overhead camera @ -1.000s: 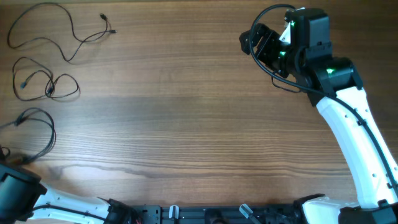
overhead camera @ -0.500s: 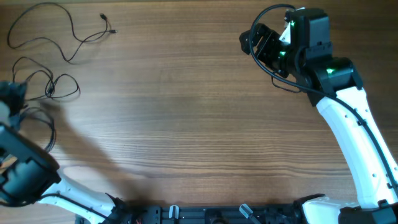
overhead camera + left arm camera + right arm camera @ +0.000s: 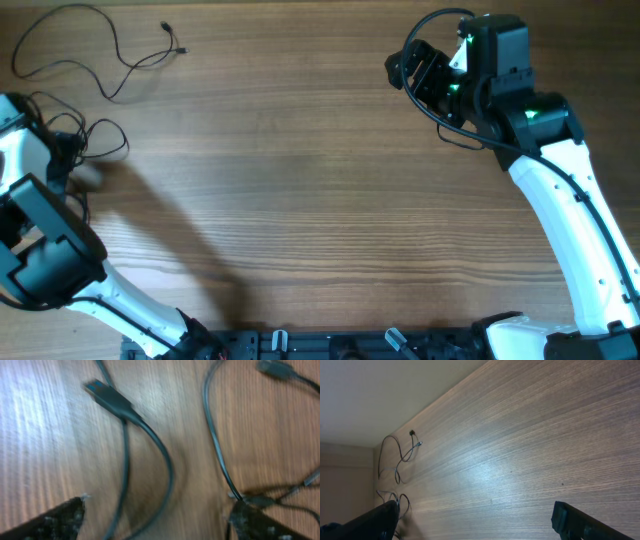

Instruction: Untangle cables

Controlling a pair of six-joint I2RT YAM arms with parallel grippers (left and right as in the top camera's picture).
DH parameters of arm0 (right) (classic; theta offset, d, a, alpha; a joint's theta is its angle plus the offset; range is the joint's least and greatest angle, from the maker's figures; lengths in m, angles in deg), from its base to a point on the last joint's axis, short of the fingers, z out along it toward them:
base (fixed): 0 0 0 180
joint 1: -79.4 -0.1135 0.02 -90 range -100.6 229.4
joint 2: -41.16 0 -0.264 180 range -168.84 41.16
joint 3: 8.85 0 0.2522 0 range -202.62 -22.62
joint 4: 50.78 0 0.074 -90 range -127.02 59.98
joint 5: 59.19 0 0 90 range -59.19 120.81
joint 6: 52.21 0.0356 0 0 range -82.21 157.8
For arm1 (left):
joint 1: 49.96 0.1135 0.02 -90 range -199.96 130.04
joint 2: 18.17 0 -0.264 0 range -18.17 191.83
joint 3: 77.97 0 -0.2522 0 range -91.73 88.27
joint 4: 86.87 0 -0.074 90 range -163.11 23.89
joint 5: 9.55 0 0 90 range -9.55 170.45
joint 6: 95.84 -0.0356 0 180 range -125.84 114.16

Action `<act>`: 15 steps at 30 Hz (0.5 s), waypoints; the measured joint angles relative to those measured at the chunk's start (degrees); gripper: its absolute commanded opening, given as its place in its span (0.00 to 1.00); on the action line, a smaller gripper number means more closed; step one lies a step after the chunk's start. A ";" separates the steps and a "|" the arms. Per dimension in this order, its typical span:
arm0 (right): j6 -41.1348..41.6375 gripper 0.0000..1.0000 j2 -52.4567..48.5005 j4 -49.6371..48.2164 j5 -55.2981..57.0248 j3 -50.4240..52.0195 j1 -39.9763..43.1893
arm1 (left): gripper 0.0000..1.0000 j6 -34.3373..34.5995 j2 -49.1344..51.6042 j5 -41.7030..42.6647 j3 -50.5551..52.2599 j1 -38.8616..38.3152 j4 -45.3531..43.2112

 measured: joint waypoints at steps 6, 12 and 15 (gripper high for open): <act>-0.02 1.00 0.00 -0.50 0.00 0.00 0.00 | 0.88 0.37 0.50 0.28 0.00 2.69 0.00; -0.02 1.00 0.00 -0.50 0.00 0.00 0.00 | 0.58 0.63 4.07 0.74 -0.24 1.90 0.42; 0.00 1.00 0.00 -0.52 0.00 0.00 0.00 | 0.40 0.37 4.15 0.72 -0.33 1.90 1.25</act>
